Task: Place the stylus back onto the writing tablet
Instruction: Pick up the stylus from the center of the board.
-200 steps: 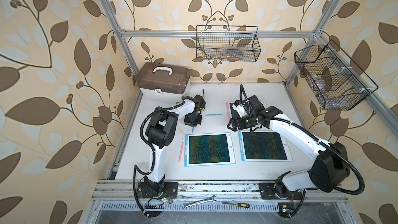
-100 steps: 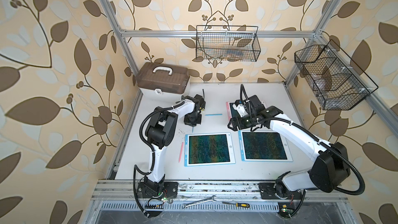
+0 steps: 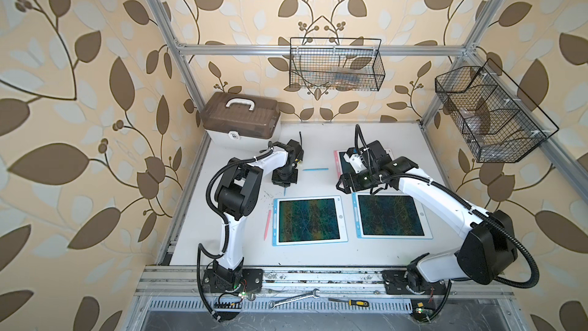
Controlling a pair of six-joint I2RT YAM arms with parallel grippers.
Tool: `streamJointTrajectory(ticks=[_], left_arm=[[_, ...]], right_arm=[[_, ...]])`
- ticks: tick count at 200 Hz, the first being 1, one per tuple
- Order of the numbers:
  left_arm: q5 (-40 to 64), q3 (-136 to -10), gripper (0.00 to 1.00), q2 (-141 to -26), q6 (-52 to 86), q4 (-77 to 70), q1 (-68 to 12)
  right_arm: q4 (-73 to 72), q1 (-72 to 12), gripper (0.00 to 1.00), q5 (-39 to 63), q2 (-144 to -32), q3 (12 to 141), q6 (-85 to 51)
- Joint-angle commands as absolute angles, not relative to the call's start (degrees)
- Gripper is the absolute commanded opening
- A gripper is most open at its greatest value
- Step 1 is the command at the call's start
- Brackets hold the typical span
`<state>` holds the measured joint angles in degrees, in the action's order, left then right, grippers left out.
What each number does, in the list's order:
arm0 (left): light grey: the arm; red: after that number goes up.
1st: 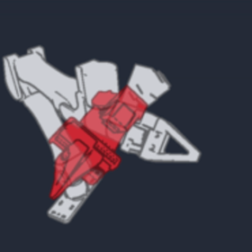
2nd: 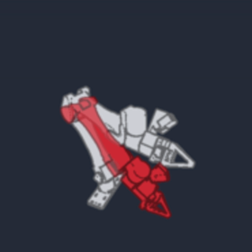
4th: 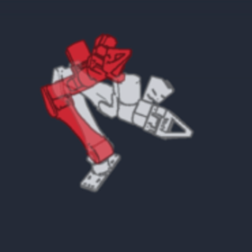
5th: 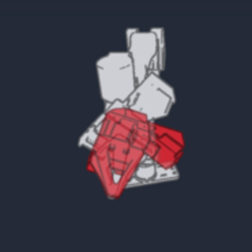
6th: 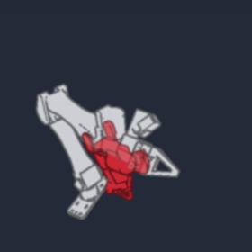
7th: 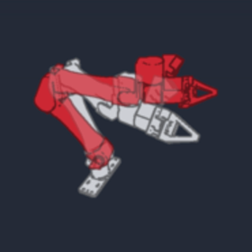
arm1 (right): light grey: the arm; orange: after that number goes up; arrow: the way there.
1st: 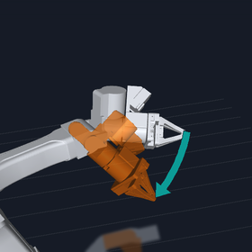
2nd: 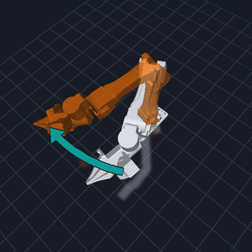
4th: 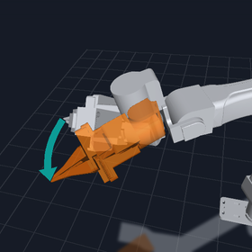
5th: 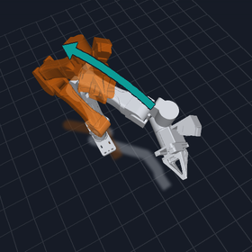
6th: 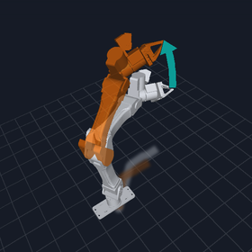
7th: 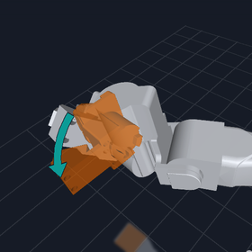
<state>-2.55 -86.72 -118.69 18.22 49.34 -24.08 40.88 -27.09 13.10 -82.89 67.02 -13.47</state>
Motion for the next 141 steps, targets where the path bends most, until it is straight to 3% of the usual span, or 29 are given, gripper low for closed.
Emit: streamJointTrajectory(ticks=[1,38,77,141], left_arm=[[-4.88,-84.56,0.10,-118.42,18.94,50.27,-24.52],[-5.23,-83.44,0.11,-118.91,18.98,49.53,-24.43],[-4.66,-83.31,0.00,-118.52,19.04,49.21,-24.43],[-5.71,-86.16,0.00,-115.57,19.47,51.88,-24.43]], right_arm=[[41.02,-26.98,0.88,13.62,-82.00,67.41,-13.17],[41.12,-26.99,0.88,13.55,-82.13,67.55,-13.13],[41.13,-27.12,0.88,13.45,-81.99,67.32,-13.20],[40.96,-27.26,0.88,13.45,-81.96,67.24,-13.39]])
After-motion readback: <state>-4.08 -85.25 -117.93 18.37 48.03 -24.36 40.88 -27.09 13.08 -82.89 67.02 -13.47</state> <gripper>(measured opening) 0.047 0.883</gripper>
